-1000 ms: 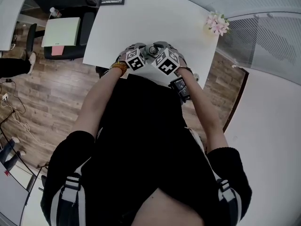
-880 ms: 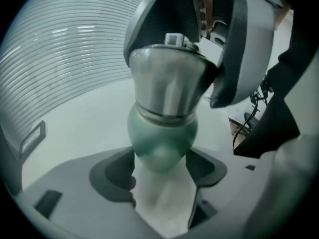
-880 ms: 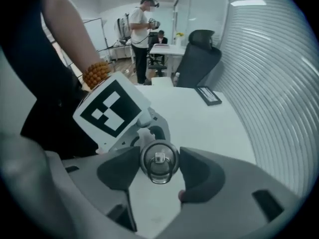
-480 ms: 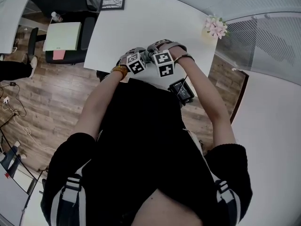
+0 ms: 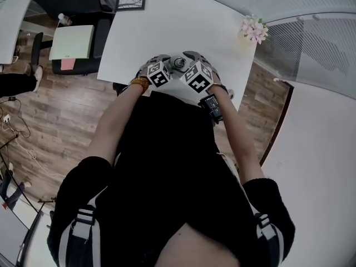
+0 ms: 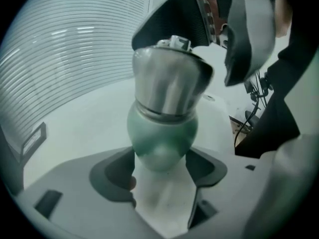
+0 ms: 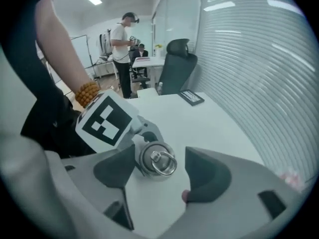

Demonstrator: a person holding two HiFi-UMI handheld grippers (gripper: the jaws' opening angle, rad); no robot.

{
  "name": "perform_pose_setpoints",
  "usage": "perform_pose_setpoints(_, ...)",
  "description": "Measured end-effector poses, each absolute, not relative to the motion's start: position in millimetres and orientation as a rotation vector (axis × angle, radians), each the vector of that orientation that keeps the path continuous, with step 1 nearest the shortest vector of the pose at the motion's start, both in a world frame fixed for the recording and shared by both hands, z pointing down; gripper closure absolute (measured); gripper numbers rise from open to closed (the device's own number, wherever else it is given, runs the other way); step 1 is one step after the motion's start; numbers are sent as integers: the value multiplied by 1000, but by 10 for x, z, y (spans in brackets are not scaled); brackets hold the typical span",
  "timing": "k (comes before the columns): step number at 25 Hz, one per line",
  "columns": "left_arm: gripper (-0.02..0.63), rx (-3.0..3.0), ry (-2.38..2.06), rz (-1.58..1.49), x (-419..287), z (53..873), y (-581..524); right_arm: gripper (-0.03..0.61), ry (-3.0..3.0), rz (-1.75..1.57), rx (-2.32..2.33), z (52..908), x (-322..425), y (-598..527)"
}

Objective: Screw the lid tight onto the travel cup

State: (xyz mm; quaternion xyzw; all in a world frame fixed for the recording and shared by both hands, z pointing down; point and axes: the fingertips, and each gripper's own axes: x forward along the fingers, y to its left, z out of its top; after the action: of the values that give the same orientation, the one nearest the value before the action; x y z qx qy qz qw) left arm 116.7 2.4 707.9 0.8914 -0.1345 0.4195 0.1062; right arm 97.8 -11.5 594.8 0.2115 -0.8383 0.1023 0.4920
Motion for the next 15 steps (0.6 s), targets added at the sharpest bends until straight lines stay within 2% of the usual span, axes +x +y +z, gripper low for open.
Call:
perform_pose_setpoints(4, 287, 2636, -391, 1252, 1179, 7085, 31, 323, -1998, 274, 516, 6033, 963, -92)
perform_pose_setpoints(8, 287, 2636, -383, 1275, 1165, 7087, 29, 322, -1963, 191, 359, 6053, 929, -76)
perform_pose_setpoints(15, 288, 2628, -362, 1311, 1158, 7092, 27, 324, -1814, -259, -201, 6107, 916, 74)
